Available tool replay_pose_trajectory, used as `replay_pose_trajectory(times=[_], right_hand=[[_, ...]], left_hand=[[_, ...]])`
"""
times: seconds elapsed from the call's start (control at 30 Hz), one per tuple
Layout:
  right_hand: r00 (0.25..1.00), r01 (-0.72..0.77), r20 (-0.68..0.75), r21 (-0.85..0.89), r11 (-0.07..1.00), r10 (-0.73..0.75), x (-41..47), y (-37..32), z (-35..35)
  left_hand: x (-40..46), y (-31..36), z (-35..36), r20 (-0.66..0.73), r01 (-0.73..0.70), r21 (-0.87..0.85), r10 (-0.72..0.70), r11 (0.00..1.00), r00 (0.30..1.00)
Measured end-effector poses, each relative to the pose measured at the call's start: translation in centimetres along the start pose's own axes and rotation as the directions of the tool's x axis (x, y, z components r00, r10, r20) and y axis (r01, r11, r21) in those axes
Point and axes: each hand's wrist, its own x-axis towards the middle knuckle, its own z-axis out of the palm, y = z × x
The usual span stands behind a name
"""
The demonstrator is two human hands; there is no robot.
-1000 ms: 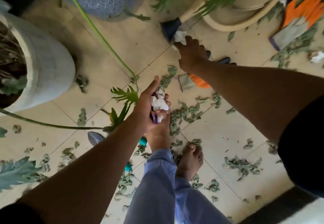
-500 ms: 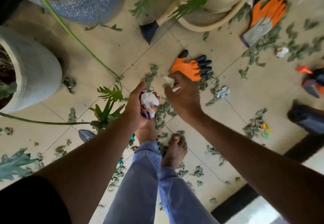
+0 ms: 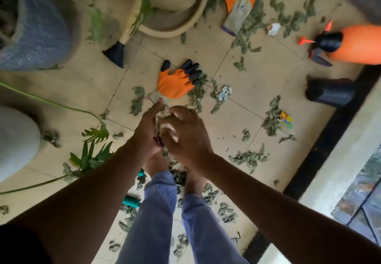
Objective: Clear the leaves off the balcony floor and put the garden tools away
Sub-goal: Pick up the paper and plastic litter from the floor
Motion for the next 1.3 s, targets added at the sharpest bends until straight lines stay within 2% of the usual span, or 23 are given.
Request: replay_pose_trajectory(times=[0.07,0.13,0.23,0.3,0.37,0.47,0.57,0.67,0.77,0.8,0.87,0.9,0.93,0.97,1.0,1.03,1.07,1.1,1.17,1.2,1.23,1.27,1.3], right_hand=[[0.991,-0.070,-0.117,0.025,0.997,0.072,0.7,2.6,-0.1],[0.963,-0.207,-0.180,-0.022,0.978,0.200,1.6,6.3,0.1],[0.919,-0.387,-0.160,-0.189,0.902,0.361,3.5,13.0,0.4],[0.907,-0.416,-0.087,-0.332,0.847,0.411,4.7,16.9,0.2],[0.901,-0.406,-0.015,-0.380,0.831,0.434,5.8,19.6,-0.4],[0.906,-0.365,0.055,-0.400,0.841,0.419,7.1,21.8,-0.9],[0.907,-0.349,0.081,-0.405,0.845,0.413,8.0,22.8,-0.5],[0.895,-0.404,0.025,-0.376,0.834,0.445,8.1,23.4,0.1],[0.867,-0.473,-0.015,-0.339,0.813,0.498,7.7,24.5,0.0],[0.856,-0.491,-0.015,-0.331,0.806,0.516,7.3,24.8,-0.1],[0.854,-0.498,-0.025,-0.321,0.805,0.519,6.6,25.4,-0.5],[0.853,-0.506,-0.035,-0.303,0.807,0.521,6.1,25.6,-0.8],[0.842,-0.529,-0.053,-0.273,0.803,0.537,5.7,25.5,-1.2],[0.823,-0.564,-0.079,-0.234,0.792,0.563,5.3,25.5,-1.6],[0.799,-0.601,-0.111,-0.189,0.777,0.591,4.7,25.3,-2.1],[0.776,-0.631,-0.144,-0.142,0.763,0.614,4.2,24.9,-2.6],[0.758,-0.648,-0.176,-0.088,0.756,0.629,3.5,24.4,-3.1],[0.750,-0.647,-0.200,-0.021,0.762,0.631,2.7,23.8,-3.7],[0.764,-0.593,-0.232,0.116,0.797,0.602,1.0,22.2,-4.4],[0.780,-0.548,-0.246,0.177,0.818,0.576,0.0,21.1,-4.9],[0.793,-0.504,-0.263,0.221,0.835,0.549,-1.2,19.9,-5.3],[0.806,-0.457,-0.287,0.253,0.853,0.517,-2.5,18.7,-5.8],[0.820,-0.413,-0.302,0.278,0.867,0.487,-3.6,17.5,-6.3]], left_hand=[[0.8,-0.2,0.2,-0.123,0.004,0.028,0.000,1.000,0.992],[2.1,-1.2,-0.2,-0.172,0.070,0.071,-0.057,0.995,0.983],[4.6,-1.3,1.1,-0.163,0.090,0.123,-0.069,0.988,0.984],[7.7,-0.5,2.7,-0.016,0.034,0.145,-0.032,0.989,0.999],[11.5,0.3,3.2,0.043,-0.066,0.167,0.060,0.984,0.997],[17.7,1.2,0.9,0.243,-0.009,0.075,-0.010,0.997,0.970],[21.0,2.3,-0.6,0.393,0.012,-0.060,0.013,0.998,0.920],[20.8,2.3,-0.7,0.368,0.043,-0.092,-0.007,0.995,0.930],[20.5,1.1,-0.6,0.391,-0.075,-0.006,0.071,0.997,0.918],[20.4,1.1,-0.4,0.359,-0.025,0.015,0.018,1.000,0.933],[20.0,1.9,0.5,0.317,-0.133,0.117,0.090,0.984,0.944],[19.8,1.7,0.5,0.279,-0.138,0.074,0.112,0.988,0.954],[20.0,0.6,-0.8,0.151,-0.089,0.048,0.081,0.995,0.985],[19.0,-1.5,-0.8,0.137,-0.051,0.071,0.040,0.996,0.990],[18.9,-4.3,-0.7,0.198,0.165,0.107,-0.184,0.980,0.963],[19.1,-5.7,-1.2,0.144,0.268,0.099,-0.280,0.958,0.949],[18.8,-6.1,-1.9,0.175,0.270,0.049,-0.275,0.962,0.946],[18.7,-5.7,-2.7,0.263,0.122,0.016,-0.122,0.992,0.957],[20.1,-1.1,-2.5,0.391,0.022,-0.159,0.043,0.987,0.920],[18.4,-0.2,0.3,0.297,-0.047,-0.105,0.076,0.993,0.952],[15.3,-1.0,2.5,0.121,-0.087,-0.004,0.087,0.996,0.989],[11.9,-4.0,5.2,-0.024,-0.019,0.149,0.023,0.989,0.999],[8.9,-5.6,8.2,-0.032,0.083,0.200,-0.078,0.976,0.996]])
